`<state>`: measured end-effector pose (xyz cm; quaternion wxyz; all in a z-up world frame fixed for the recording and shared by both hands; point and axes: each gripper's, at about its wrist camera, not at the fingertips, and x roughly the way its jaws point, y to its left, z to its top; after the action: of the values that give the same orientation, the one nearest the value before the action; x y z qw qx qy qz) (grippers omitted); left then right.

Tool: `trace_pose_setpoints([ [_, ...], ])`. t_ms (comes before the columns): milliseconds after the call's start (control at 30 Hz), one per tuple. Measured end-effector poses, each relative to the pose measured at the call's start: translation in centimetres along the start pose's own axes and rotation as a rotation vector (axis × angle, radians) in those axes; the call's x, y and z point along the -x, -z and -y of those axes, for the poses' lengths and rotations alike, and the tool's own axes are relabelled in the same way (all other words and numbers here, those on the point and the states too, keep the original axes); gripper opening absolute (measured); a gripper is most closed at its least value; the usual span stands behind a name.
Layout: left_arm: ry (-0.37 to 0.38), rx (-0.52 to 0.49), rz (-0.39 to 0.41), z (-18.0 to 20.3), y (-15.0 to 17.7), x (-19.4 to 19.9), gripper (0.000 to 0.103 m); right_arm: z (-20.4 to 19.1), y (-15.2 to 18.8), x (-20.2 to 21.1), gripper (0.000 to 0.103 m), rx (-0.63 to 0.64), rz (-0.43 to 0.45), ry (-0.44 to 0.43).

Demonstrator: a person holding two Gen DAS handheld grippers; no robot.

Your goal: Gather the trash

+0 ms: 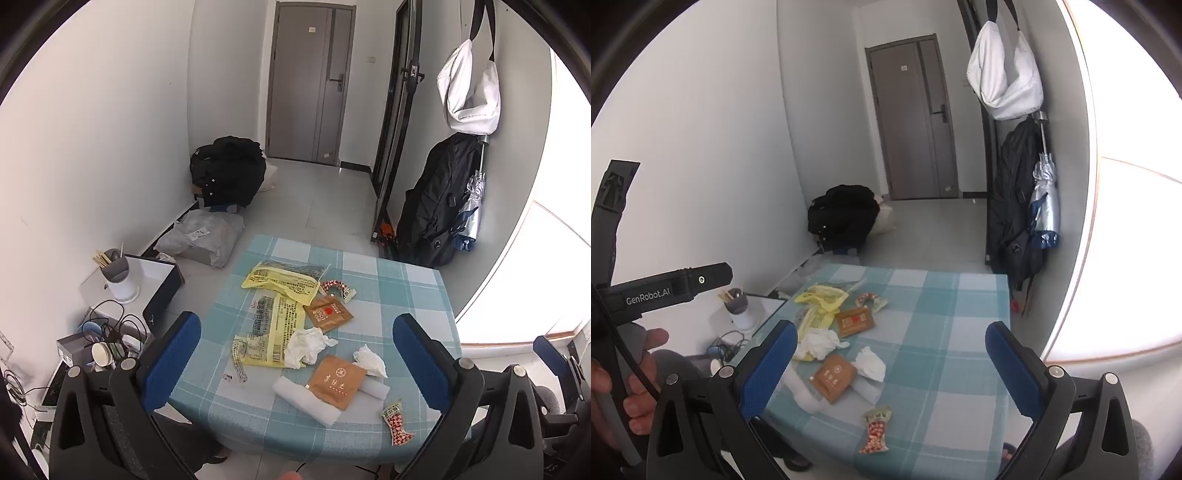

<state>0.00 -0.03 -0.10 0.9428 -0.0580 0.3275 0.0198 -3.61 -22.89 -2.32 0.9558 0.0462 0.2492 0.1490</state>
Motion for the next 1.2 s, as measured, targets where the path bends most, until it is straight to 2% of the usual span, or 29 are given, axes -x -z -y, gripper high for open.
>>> trace_pose_setpoints([
  [367, -0.009, 0.0, 0.012, 0.1, 0.0, 0.0, 0.102, -0.3, 0.4, -0.3, 0.103, 0.013, 0.015, 0.013],
  [1200, 0.002, -0.001, 0.003, -0.3, 0.4, -0.4, 0.102, 1.0, -0.1, 0.2, 0.103, -0.042, 0.031, 0.047],
])
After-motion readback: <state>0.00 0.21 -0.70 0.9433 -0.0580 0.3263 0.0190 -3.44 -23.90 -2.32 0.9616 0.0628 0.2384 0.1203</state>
